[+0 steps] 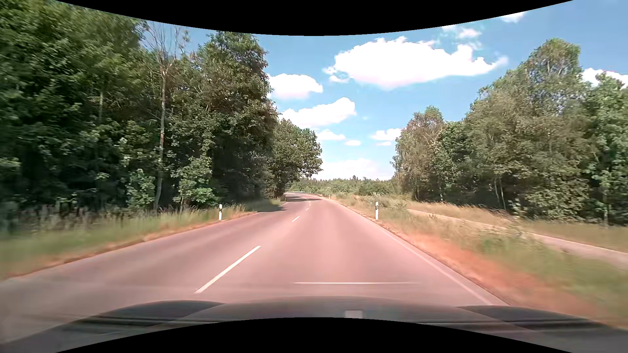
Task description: Follow the waypoints while adhering to traffic rules and regulations
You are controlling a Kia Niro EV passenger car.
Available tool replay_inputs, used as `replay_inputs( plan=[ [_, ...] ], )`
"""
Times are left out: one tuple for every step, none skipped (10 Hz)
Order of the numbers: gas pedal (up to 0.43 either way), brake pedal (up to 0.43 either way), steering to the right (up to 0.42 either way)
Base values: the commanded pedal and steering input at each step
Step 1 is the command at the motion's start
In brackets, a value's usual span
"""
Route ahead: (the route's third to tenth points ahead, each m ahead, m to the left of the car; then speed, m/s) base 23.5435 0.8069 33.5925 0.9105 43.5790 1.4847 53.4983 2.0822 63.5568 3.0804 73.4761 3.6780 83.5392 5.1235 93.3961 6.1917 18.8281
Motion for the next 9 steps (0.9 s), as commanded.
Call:
replay_inputs(
  plan=[
    [0.189, 0.0, 0.0],
    [0.189, 0.0, 0.0],
    [0.197, 0.0, 0.0],
    [0.197, 0.0, -0.001],
    [0.209, 0.0, -0.001],
    [0.209, 0.0, -0.002],
    [0.209, 0.0, -0.003],
    [0.209, 0.0, -0.003],
    [0.209, 0.0, -0.004]
  ],
)
